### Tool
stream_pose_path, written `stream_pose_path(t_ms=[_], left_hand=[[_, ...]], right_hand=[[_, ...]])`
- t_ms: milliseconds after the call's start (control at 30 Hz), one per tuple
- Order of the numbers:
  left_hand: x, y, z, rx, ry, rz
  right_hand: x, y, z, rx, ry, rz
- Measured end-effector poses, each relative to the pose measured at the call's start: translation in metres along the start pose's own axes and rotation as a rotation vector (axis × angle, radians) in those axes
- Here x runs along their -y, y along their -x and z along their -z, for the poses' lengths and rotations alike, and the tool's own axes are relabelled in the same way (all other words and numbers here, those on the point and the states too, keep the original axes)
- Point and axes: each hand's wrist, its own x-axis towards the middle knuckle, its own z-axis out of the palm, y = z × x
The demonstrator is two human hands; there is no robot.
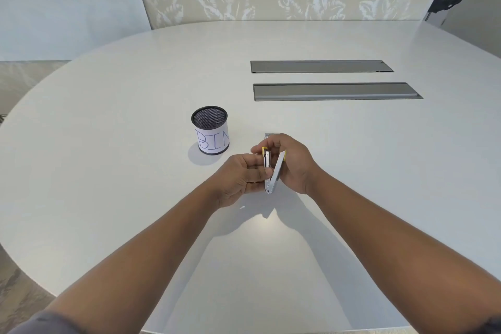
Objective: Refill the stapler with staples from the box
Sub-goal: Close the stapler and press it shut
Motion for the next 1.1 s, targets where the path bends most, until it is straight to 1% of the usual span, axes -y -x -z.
stream_pose_path(t_ms=[100,167,400,500,767,900,1000,1100], left_hand=[[-0.003,0.001,0.002,0.018,-0.037,0.013],[-0.004,0.002,0.003,0.029,-0.063,0.007],[-0.004,0.000,0.000,0.042,-0.181,-0.012],[-0.004,-0.002,-0.002,0.051,-0.160,-0.013],[0.000,-0.006,-0.015,-0.070,0.034,0.015],[-0.003,-0.006,-0.018,-0.114,-0.035,0.026],[-0.006,-0.005,-0.018,-0.098,-0.043,0.031],[-0.007,-0.004,-0.019,-0.065,-0.056,0.040]], right_hand=[[0.000,0.001,-0.003,0.129,-0.160,-0.081],[-0.001,0.001,-0.006,0.148,-0.217,-0.113],[-0.004,0.005,-0.012,0.100,-0.298,-0.136],[-0.003,0.007,-0.013,0.049,-0.279,-0.130],[-0.004,0.001,-0.013,0.043,-0.292,-0.100],[-0.008,-0.002,-0.012,0.039,-0.339,-0.113],[-0.011,-0.002,-0.011,0.042,-0.344,-0.123],[-0.013,-0.002,-0.011,-0.029,-0.315,-0.125]])
